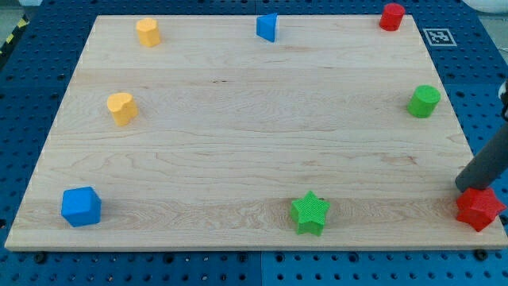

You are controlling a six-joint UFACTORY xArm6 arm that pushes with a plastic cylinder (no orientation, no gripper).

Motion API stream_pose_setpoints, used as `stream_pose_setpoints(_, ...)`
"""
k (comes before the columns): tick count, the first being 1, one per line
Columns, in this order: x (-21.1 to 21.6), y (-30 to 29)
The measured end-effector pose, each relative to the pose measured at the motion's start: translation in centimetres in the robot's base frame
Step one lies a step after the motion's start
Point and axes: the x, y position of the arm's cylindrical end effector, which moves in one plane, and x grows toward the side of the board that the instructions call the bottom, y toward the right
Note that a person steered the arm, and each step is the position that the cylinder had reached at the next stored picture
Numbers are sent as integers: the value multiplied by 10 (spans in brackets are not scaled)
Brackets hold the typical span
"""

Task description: Push the red star slightly left

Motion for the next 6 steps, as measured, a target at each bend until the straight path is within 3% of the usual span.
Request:
stream_pose_setpoints(1,-1,0)
stream_pose_setpoints(2,-34,9)
stream_pose_setpoints(3,-35,76)
stream_pose_setpoints(4,-35,75)
stream_pose_setpoints(6,39,62)
